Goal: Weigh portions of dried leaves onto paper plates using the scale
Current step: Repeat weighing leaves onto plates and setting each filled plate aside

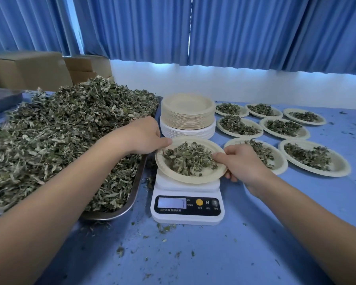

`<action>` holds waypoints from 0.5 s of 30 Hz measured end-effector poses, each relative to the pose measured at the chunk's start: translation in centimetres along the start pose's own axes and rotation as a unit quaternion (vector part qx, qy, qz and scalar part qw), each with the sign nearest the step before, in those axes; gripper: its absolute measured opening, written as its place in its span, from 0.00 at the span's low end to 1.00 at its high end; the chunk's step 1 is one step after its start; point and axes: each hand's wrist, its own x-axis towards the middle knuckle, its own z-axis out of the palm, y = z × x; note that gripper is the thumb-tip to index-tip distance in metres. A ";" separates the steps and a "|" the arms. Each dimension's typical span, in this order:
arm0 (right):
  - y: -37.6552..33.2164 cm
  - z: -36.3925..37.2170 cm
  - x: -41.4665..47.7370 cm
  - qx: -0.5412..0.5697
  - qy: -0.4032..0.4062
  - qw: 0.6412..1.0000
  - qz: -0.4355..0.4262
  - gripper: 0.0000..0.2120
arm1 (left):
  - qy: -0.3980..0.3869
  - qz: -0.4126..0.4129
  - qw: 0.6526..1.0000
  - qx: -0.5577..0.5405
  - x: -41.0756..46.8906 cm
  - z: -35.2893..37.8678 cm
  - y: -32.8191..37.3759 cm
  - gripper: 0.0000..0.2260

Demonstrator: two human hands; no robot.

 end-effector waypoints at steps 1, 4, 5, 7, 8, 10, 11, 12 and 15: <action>-0.1 -0.2 0.1 -0.003 0.009 1.000 -0.001 0.14 | -0.006 0.003 1.000 -0.018 0.0 -0.1 0.1 0.24; -0.6 -1.8 0.2 0.042 0.025 0.999 0.006 0.13 | -0.015 0.019 0.998 -0.064 0.1 -0.6 0.9 0.22; -0.8 -2.7 0.2 0.077 0.028 0.997 0.012 0.13 | -0.014 0.028 0.996 -0.083 0.2 -0.7 1.4 0.21; -1.0 -4.8 0.1 0.127 0.027 0.991 0.022 0.13 | -0.013 0.040 0.990 -0.131 0.8 -0.5 3.0 0.17; -1.0 -6.1 0.0 0.133 0.023 0.991 0.025 0.12 | -0.022 0.039 0.987 -0.155 1.1 -0.1 4.0 0.14; -0.9 -9.0 -0.2 0.131 0.020 0.991 0.027 0.11 | -0.055 0.039 0.981 -0.181 2.2 1.1 6.7 0.12; -0.7 -10.6 -0.3 0.132 0.025 0.991 0.026 0.12 | -0.070 0.040 0.978 -0.192 2.8 2.0 8.1 0.11; -0.4 -12.3 -0.3 0.134 0.033 0.990 0.027 0.12 | -0.080 0.041 0.975 -0.205 3.5 2.8 9.7 0.10; 1.1 -17.5 0.0 0.123 0.052 0.990 0.041 0.10 | -0.069 0.052 0.968 -0.237 5.9 5.0 14.9 0.09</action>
